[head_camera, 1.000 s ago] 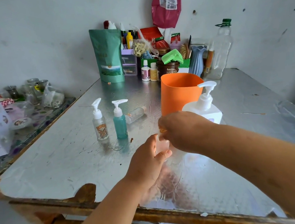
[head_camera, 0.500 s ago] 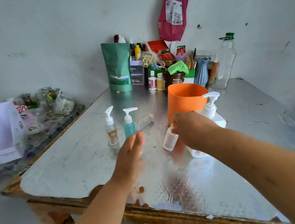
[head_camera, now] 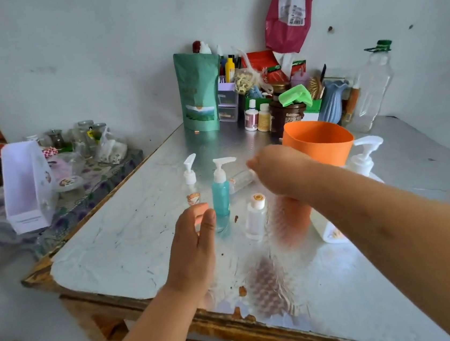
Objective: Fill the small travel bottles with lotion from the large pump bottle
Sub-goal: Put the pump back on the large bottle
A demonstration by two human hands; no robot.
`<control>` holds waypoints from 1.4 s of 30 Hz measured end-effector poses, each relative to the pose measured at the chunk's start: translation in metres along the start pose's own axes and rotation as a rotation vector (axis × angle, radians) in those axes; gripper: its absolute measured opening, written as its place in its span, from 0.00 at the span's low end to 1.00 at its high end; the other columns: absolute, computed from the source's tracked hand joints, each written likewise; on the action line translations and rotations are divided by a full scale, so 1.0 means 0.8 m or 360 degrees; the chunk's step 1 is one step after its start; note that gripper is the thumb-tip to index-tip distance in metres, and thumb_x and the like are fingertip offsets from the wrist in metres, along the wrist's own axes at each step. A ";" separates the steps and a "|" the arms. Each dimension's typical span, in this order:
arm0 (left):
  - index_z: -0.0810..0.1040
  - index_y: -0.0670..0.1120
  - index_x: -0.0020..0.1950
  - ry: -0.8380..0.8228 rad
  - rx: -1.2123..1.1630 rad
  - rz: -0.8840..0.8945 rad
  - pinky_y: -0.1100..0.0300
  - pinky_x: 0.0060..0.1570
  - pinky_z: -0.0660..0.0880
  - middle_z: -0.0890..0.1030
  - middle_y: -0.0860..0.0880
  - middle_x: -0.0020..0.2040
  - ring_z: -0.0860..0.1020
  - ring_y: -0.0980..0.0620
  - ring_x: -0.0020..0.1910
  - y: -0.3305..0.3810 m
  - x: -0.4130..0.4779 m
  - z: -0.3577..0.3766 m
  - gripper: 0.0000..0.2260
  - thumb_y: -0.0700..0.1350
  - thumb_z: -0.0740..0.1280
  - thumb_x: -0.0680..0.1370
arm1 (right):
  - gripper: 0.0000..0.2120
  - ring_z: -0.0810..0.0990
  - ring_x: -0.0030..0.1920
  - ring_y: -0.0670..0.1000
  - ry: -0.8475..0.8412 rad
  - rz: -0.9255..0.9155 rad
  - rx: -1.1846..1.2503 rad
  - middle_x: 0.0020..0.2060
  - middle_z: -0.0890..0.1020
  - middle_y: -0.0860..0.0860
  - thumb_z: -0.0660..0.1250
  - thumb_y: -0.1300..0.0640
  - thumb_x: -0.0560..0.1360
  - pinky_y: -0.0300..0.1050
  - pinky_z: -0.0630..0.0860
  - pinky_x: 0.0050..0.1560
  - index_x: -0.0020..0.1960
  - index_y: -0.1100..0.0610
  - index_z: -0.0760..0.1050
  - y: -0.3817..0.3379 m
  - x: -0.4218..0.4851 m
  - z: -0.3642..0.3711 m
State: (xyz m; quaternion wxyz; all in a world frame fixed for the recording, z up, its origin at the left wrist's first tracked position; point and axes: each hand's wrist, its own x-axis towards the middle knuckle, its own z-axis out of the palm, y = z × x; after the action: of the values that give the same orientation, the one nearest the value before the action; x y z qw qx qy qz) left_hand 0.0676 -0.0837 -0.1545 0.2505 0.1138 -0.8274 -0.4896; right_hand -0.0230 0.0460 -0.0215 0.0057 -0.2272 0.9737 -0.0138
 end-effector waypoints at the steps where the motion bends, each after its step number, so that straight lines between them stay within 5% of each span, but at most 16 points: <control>1: 0.69 0.51 0.69 0.0038 0.0010 -0.0024 0.77 0.43 0.66 0.73 0.54 0.63 0.72 0.60 0.56 -0.002 0.002 0.001 0.24 0.61 0.51 0.78 | 0.15 0.78 0.56 0.60 0.0028 0.0053 0.0009 0.56 0.78 0.60 0.54 0.61 0.81 0.49 0.72 0.47 0.64 0.61 0.72 0.004 0.014 0.000; 3: 0.69 0.50 0.70 0.0094 -0.0037 -0.0075 0.76 0.43 0.68 0.73 0.51 0.65 0.73 0.58 0.56 -0.007 0.004 0.001 0.25 0.61 0.52 0.78 | 0.13 0.78 0.57 0.61 0.0012 0.0098 0.0008 0.56 0.78 0.61 0.56 0.62 0.80 0.49 0.72 0.48 0.60 0.64 0.74 0.008 0.041 0.011; 5: 0.68 0.51 0.69 0.0110 -0.0096 -0.0123 0.73 0.44 0.69 0.72 0.51 0.65 0.73 0.57 0.56 -0.008 0.004 0.001 0.25 0.62 0.53 0.78 | 0.16 0.76 0.61 0.61 -0.0088 0.0118 0.0043 0.62 0.76 0.61 0.58 0.63 0.79 0.51 0.75 0.58 0.66 0.64 0.71 0.011 0.065 0.028; 11: 0.68 0.53 0.69 0.0099 -0.0090 -0.0138 0.69 0.50 0.71 0.71 0.53 0.67 0.71 0.60 0.56 -0.013 0.006 0.002 0.22 0.62 0.54 0.79 | 0.31 0.68 0.70 0.59 -0.0209 0.0010 0.0152 0.73 0.66 0.55 0.56 0.69 0.77 0.52 0.70 0.67 0.76 0.49 0.59 0.012 0.105 0.053; 16: 0.68 0.54 0.69 0.0083 -0.0049 -0.0125 0.77 0.41 0.68 0.71 0.53 0.67 0.71 0.61 0.55 -0.012 0.006 0.002 0.21 0.61 0.54 0.79 | 0.27 0.66 0.70 0.60 -0.0252 0.0033 -0.0035 0.70 0.70 0.54 0.62 0.62 0.78 0.55 0.61 0.71 0.75 0.49 0.62 0.017 0.113 0.073; 21: 0.69 0.53 0.68 0.0068 -0.0008 -0.0115 0.77 0.42 0.68 0.71 0.52 0.68 0.71 0.60 0.56 -0.011 0.006 0.003 0.22 0.61 0.53 0.78 | 0.24 0.66 0.66 0.62 -0.0072 0.0103 -0.0068 0.66 0.69 0.58 0.69 0.56 0.75 0.56 0.67 0.65 0.69 0.54 0.68 0.025 0.106 0.082; 25: 0.70 0.52 0.67 0.0078 -0.0009 -0.0115 0.76 0.43 0.68 0.72 0.51 0.67 0.71 0.59 0.56 -0.008 0.004 0.002 0.23 0.61 0.54 0.78 | 0.23 0.71 0.62 0.60 -0.0067 0.0047 -0.0050 0.64 0.73 0.57 0.66 0.64 0.74 0.53 0.73 0.60 0.67 0.56 0.67 0.029 0.094 0.078; 28: 0.70 0.52 0.66 0.0067 0.0010 -0.0104 0.76 0.42 0.67 0.72 0.52 0.66 0.71 0.59 0.56 -0.007 0.004 0.003 0.22 0.61 0.53 0.77 | 0.26 0.70 0.66 0.59 -0.0157 -0.0017 -0.0185 0.67 0.72 0.57 0.66 0.63 0.76 0.51 0.69 0.64 0.72 0.53 0.65 0.031 0.083 0.070; 31: 0.70 0.51 0.66 0.0059 0.0028 -0.0100 0.76 0.42 0.67 0.72 0.51 0.66 0.71 0.59 0.56 -0.005 0.002 0.003 0.23 0.61 0.54 0.77 | 0.19 0.71 0.64 0.59 -0.0193 -0.0036 -0.0273 0.63 0.74 0.57 0.65 0.59 0.77 0.52 0.69 0.64 0.67 0.55 0.70 0.031 0.076 0.073; 35: 0.71 0.51 0.66 0.0045 0.0073 -0.0084 0.77 0.41 0.67 0.72 0.51 0.65 0.70 0.59 0.56 -0.005 0.002 0.003 0.23 0.62 0.53 0.77 | 0.12 0.78 0.49 0.55 -0.0268 -0.0011 -0.0158 0.52 0.80 0.56 0.63 0.61 0.77 0.44 0.73 0.46 0.60 0.62 0.73 0.030 0.069 0.074; 42: 0.71 0.52 0.66 0.0008 0.0218 -0.0033 0.71 0.49 0.71 0.71 0.52 0.67 0.70 0.61 0.56 -0.006 0.003 0.004 0.17 0.58 0.56 0.80 | 0.17 0.78 0.47 0.53 0.0119 0.0175 0.0324 0.51 0.78 0.56 0.60 0.51 0.80 0.44 0.74 0.42 0.62 0.61 0.71 0.023 0.057 0.021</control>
State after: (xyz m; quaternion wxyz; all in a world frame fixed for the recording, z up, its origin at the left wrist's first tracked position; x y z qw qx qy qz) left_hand 0.0640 -0.0847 -0.1592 0.2392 0.1403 -0.8571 -0.4342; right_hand -0.0718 0.0416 -0.0386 -0.0068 -0.1709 0.9778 -0.1209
